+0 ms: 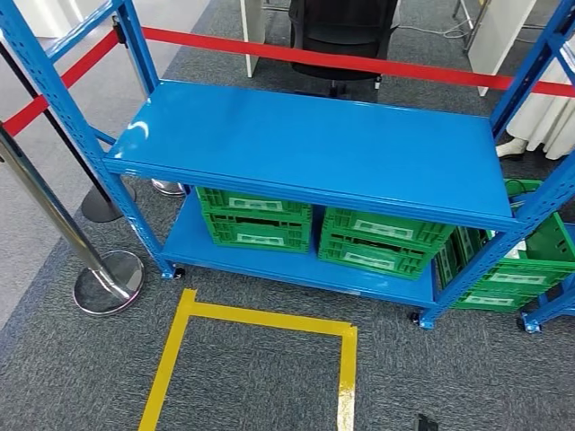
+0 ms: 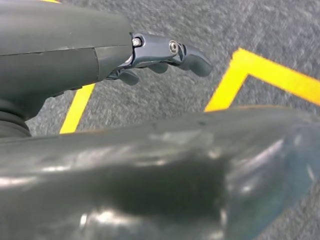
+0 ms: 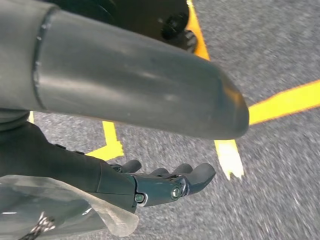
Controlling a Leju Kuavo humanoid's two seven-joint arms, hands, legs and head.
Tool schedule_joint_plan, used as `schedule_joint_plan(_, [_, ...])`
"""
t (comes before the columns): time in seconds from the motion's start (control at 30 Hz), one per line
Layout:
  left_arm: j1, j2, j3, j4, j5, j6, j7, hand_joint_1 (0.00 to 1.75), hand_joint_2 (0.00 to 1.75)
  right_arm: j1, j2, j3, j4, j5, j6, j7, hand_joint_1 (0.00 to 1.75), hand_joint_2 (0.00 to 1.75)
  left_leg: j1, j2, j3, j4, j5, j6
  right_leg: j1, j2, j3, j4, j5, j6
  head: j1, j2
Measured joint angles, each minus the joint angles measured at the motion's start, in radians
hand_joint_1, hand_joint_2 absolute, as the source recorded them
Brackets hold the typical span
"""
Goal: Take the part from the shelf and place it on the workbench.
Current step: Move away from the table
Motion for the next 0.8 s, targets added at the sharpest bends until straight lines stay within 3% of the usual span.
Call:
schedule_joint_plan(0.07, [-0.001,-0.001,0.001,0.0,0.002,-0.001,-0.001,0.0,0.0,-0.001,0.0,0.005,0.0,0.004,0.007,0.001,0.0,0.0,0.004,0.003,0.005,-0.009,0.004,0.009,-0.001,-0.01,-0.039,0.076,-0.044,0.008,0.006,0.0])
schedule_joint_plan(0.13, [-0.001,-0.002,0.001,0.0,0.003,-0.002,0.0,0.0,0.0,-0.001,0.0,0.009,0.0,0.007,0.013,0.001,0.0,0.0,0.004,0.006,0.005,-0.009,0.002,0.013,-0.004,-0.018,-0.106,0.207,-0.1,0.016,0.01,0.0])
schedule_joint_plan(0.17, [-0.001,-0.002,0.001,0.0,0.002,-0.003,0.0,0.0,0.0,0.0,0.0,0.011,0.0,0.008,0.016,0.002,0.0,0.0,0.004,0.008,0.006,-0.009,0.001,0.014,-0.006,-0.019,-0.132,0.252,-0.109,0.02,0.01,0.0])
schedule_joint_plan(0.2, [-0.001,-0.002,0.001,0.0,0.002,-0.003,0.0,0.0,0.0,0.001,0.0,0.013,0.001,0.009,0.019,0.002,0.0,0.0,0.004,0.008,0.007,-0.008,-0.001,0.013,-0.008,-0.02,-0.143,0.264,-0.099,0.022,0.01,0.0])
schedule_joint_plan(0.23, [-0.001,-0.003,0.001,0.0,0.002,-0.004,0.001,0.0,0.0,0.002,-0.001,0.014,0.001,0.011,0.02,0.002,0.0,0.0,0.005,0.008,0.01,-0.007,-0.004,0.012,-0.01,-0.022,-0.133,0.236,-0.07,0.024,0.011,0.0])
schedule_joint_plan(0.3, [-0.001,-0.004,0.001,0.0,0.002,-0.004,0.002,0.0,0.0,0.002,-0.002,0.017,0.001,0.014,0.022,0.002,0.0,0.0,0.005,0.008,0.017,-0.004,-0.013,0.004,-0.013,-0.03,-0.078,0.113,0.001,0.025,0.011,0.0])
schedule_joint_plan(0.33, [-0.001,-0.004,0.001,0.0,0.002,-0.004,0.002,0.0,0.0,0.0,-0.002,0.018,0.001,0.014,0.022,0.002,0.0,0.0,0.003,0.009,0.019,0.0,-0.018,-0.001,-0.013,-0.034,-0.048,0.055,0.019,0.022,0.011,0.0])
schedule_joint_plan(0.4, [-0.002,-0.004,0.001,0.0,0.001,-0.005,0.003,0.0,0.0,-0.001,-0.003,0.021,0.002,0.015,0.023,0.002,0.0,0.0,0.0,0.01,0.019,0.005,-0.024,-0.013,-0.009,-0.036,-0.02,0.007,0.02,0.01,0.009,0.0])
schedule_joint_plan(0.47, [-0.002,-0.005,0.001,0.0,0.0,-0.005,0.004,0.0,0.0,0.0,-0.003,0.024,0.002,0.015,0.023,0.002,0.0,0.0,0.001,0.012,0.02,0.007,-0.027,-0.023,-0.007,-0.033,-0.017,0.004,0.017,-0.004,0.008,0.0])
schedule_joint_plan(0.53, [-0.003,-0.004,0.001,0.0,0.0,-0.005,0.005,0.0,0.0,0.001,-0.003,0.024,0.002,0.016,0.023,0.002,0.0,0.0,0.004,0.011,0.009,0.041,-0.051,-0.033,-0.009,-0.032,-0.012,0.002,0.015,-0.017,0.005,0.0])
schedule_joint_plan(0.63, [-0.002,-0.004,0.0,0.0,0.0,-0.005,0.005,0.0,0.0,0.0,-0.003,0.024,0.002,0.016,0.025,0.002,0.0,0.0,0.005,0.008,-0.079,0.225,-0.133,-0.042,-0.009,-0.031,-0.003,0.0,0.01,-0.031,-0.001,0.0])
schedule_joint_plan(0.67, [-0.001,-0.004,0.0,0.0,0.0,-0.005,0.005,0.0,0.0,0.001,-0.003,0.024,0.002,0.016,0.025,0.002,0.0,0.0,0.005,0.008,-0.11,0.281,-0.148,-0.042,-0.008,-0.03,-0.001,0.0,0.008,-0.033,-0.002,0.0])
schedule_joint_plan(0.7, [0.0,-0.004,0.0,0.0,0.0,-0.005,0.006,0.0,0.0,0.001,-0.003,0.025,0.002,0.016,0.025,0.002,0.0,0.0,0.005,0.008,-0.128,0.305,-0.142,-0.041,-0.007,-0.028,0.003,0.001,0.005,-0.034,-0.002,0.0])
schedule_joint_plan(0.73, [0.001,-0.004,0.0,0.0,0.0,-0.005,0.006,0.0,0.0,0.001,-0.003,0.025,0.002,0.016,0.025,0.003,0.0,0.0,0.005,0.008,-0.127,0.289,-0.116,-0.039,-0.006,-0.025,0.007,0.001,0.002,-0.033,-0.002,0.0])
schedule_joint_plan(0.8, [0.002,-0.004,0.0,0.0,-0.001,-0.005,0.007,0.0,0.0,0.001,-0.003,0.025,0.003,0.019,0.026,0.005,0.0,0.0,0.004,0.006,-0.085,0.169,-0.032,-0.028,-0.006,-0.02,0.017,0.001,-0.005,-0.029,-0.002,0.0])
